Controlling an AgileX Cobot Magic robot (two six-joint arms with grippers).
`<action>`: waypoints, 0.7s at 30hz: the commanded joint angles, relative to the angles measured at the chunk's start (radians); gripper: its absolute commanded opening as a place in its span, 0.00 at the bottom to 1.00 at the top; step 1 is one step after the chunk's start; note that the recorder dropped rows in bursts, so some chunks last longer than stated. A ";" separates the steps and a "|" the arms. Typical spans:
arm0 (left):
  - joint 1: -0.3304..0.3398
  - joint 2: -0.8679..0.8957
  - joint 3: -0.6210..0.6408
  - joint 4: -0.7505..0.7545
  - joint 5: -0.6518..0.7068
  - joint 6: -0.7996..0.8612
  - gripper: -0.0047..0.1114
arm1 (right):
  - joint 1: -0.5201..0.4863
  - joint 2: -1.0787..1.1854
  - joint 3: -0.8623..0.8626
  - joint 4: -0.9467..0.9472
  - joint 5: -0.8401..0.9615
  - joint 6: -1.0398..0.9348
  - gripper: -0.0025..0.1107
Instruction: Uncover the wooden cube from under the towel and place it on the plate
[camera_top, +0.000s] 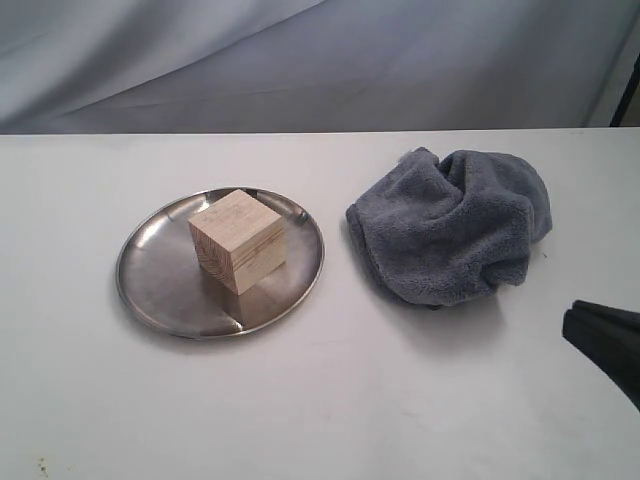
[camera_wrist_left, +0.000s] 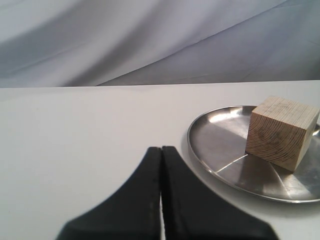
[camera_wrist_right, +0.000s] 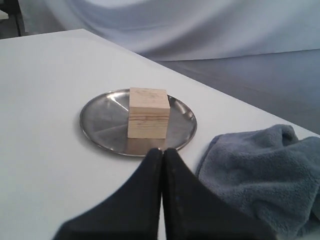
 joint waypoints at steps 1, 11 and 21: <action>0.002 -0.002 0.004 0.000 -0.009 -0.007 0.04 | -0.059 -0.112 0.091 0.006 -0.008 0.004 0.02; 0.002 -0.002 0.004 0.000 -0.009 -0.007 0.04 | -0.385 -0.209 0.234 0.052 -0.103 0.008 0.02; 0.002 -0.002 0.004 0.000 -0.009 -0.007 0.04 | -0.621 -0.424 0.234 0.052 -0.020 0.008 0.02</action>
